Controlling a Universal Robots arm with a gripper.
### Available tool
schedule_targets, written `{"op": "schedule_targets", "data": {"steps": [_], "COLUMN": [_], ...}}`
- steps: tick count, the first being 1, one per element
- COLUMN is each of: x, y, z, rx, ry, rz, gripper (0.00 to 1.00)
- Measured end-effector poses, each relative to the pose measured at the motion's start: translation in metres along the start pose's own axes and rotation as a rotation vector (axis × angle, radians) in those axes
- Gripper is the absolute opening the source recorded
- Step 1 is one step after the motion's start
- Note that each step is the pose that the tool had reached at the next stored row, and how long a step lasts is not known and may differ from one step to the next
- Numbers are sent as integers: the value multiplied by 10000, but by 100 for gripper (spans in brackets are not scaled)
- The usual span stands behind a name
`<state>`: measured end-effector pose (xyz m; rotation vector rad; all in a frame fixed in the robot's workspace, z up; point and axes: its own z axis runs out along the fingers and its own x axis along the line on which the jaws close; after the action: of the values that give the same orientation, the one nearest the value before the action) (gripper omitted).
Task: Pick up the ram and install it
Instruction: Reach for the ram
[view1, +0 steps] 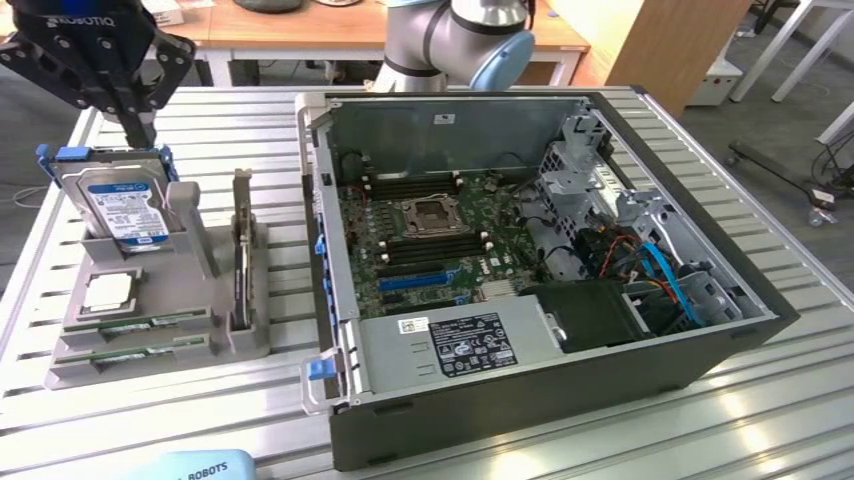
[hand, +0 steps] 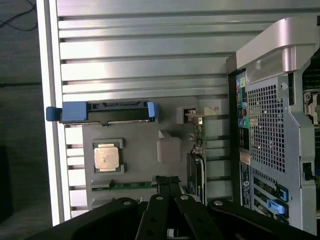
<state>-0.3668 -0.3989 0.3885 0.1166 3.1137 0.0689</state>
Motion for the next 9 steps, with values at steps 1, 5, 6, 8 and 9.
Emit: {"op": "schedule_targets", "data": {"steps": [1,5,6,8,9], "x": [22,104,123,160,177], "y": [-2,-8,-9,-12,-13], "z": [-1,-2,-2,-2,-3], "rx": [1,0,1,0,1], "ry": [0,1,0,0,0], "rz": [0,0,-1,0,1], "gripper": [10,10,10,10,10]}}
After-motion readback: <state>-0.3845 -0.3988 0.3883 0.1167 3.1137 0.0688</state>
